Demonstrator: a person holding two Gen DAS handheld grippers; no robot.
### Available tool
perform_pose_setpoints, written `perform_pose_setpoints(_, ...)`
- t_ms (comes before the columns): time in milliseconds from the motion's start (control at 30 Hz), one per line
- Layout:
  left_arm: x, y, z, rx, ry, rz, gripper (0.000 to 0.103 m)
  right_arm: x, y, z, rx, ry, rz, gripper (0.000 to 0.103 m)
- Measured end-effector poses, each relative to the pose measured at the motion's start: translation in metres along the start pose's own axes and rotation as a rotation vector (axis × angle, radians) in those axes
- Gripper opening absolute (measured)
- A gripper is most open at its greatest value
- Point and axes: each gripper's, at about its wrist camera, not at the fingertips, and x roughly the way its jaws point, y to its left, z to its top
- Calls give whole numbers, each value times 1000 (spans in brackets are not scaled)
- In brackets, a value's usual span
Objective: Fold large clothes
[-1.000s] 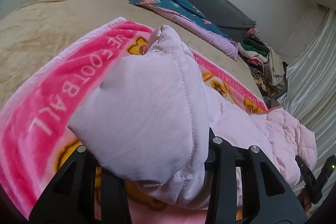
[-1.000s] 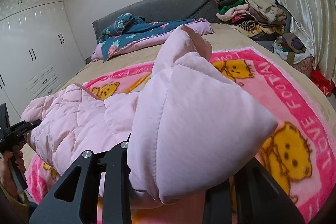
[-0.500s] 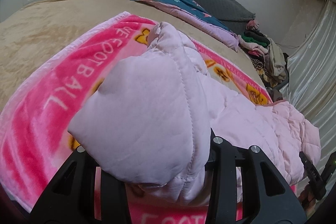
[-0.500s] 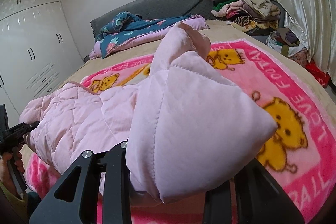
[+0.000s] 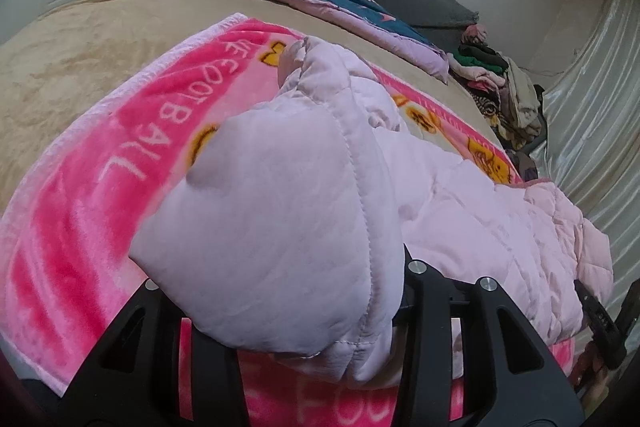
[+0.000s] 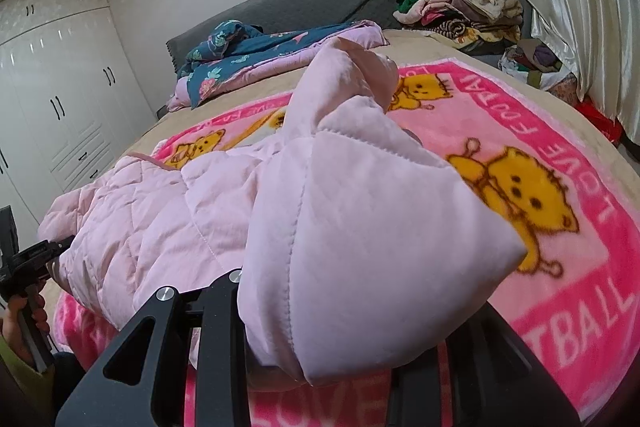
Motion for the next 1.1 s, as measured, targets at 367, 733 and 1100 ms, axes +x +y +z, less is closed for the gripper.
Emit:
perform_pose_setpoints(367, 10, 20, -20, -34, 32, -7, 40, 18, -17, -9, 45, 46, -17, 34)
perform_pose_setpoints(733, 21, 33, -26, -102, 73, -22, 53, 36, -32, -20, 102, 93, -35, 49)
perform_pose_setpoints(1100, 3, 37, -24, -107, 98, 21, 86, 6, -51, -30, 177, 130, -104, 95)
